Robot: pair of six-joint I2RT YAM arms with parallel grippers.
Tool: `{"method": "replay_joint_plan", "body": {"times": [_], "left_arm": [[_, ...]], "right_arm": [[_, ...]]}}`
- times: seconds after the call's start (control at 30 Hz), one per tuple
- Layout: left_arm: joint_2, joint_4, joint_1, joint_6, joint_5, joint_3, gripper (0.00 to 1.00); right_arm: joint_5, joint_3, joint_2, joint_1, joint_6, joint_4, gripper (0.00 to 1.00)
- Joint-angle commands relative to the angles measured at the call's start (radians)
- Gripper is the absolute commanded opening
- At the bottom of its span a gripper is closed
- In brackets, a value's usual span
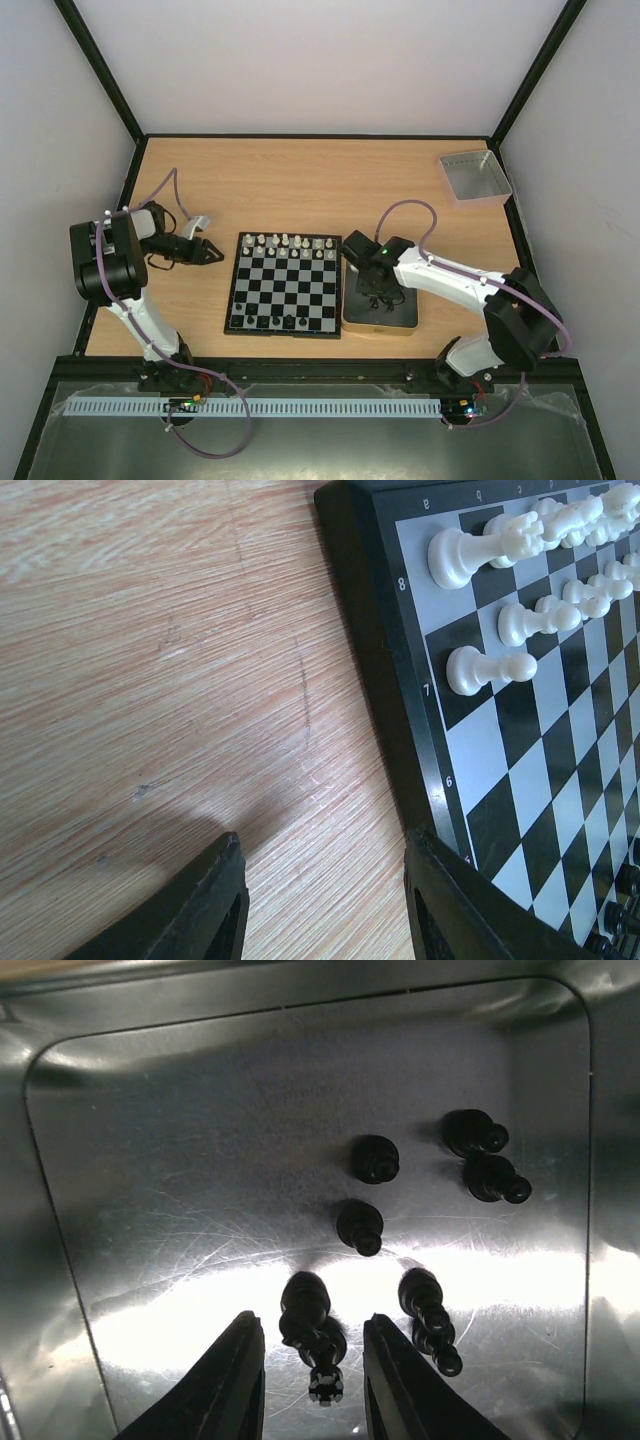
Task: Set up the chess pieces on the board
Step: Pick up the chess piece from the storage box.
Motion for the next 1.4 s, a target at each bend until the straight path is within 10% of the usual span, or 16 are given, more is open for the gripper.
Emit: {"method": "replay_joint_plan", "body": {"times": [0.0, 1.37], "left_arm": [[0.09, 0.027, -0.005, -0.009, -0.236, -0.056, 0.46], [0.093, 0.026, 0.004, -0.01, -0.231, -0.053, 0.46]], "right_arm": [[0.001, -0.039, -0.02, -0.005, -0.011, 0.029, 0.26], [0.037, -0.028, 0.024, -0.02, -0.052, 0.04, 0.04]]}}
